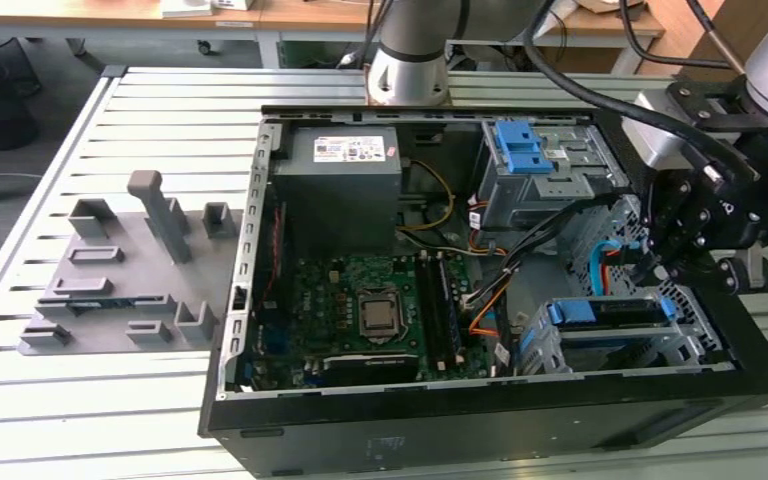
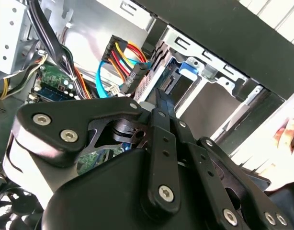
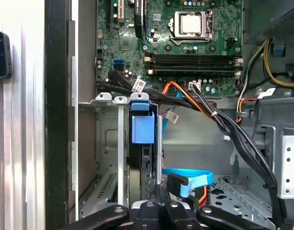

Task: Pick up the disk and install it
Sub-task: 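Insert the first disk wire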

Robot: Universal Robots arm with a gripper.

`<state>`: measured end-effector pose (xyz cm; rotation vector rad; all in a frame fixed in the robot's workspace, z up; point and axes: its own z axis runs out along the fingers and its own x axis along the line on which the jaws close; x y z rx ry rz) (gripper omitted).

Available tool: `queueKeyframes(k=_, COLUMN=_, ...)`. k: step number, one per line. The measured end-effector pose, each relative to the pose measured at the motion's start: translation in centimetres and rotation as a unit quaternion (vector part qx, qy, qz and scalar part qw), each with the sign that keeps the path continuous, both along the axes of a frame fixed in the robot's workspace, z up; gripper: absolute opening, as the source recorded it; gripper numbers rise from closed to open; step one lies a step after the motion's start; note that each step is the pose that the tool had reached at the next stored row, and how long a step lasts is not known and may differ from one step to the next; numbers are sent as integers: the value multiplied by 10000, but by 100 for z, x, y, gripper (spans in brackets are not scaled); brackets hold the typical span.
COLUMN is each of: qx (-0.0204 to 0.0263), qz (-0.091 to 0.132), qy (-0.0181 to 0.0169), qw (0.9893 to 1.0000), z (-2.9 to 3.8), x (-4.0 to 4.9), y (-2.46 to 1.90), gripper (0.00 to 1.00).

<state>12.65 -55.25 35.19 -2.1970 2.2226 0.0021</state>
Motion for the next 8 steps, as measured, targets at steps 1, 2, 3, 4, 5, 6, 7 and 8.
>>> queueKeyframes(k=1, qx=0, qz=0, qy=-1, qw=10000, z=12, x=6, y=6, gripper=11)
queueKeyframes(k=2, qx=1, qz=0, qy=-1, qw=10000, z=23, x=11, y=12, gripper=11)
queueKeyframes(k=3, qx=1, qz=0, qy=-2, qw=10000, z=35, x=17, y=18, gripper=11)
queueKeyframes(k=4, qx=1, qz=0, qy=-3, qw=10000, z=49, x=22, y=25, gripper=11)
queueKeyframes(k=5, qx=1, qz=0, qy=-4, qw=10000, z=64, x=27, y=34, gripper=11)
queueKeyframes(k=6, qx=2, qz=0, qy=-7, qw=10000, z=77, x=31, y=44, gripper=11)
queueKeyframes(k=7, qx=2, qz=0, qy=-10, qw=10000, z=90, x=34, y=53, gripper=11)
queueKeyframes(k=8, qx=2, qz=-1, qy=-14, qw=10000, z=104, x=37, y=65, gripper=11)
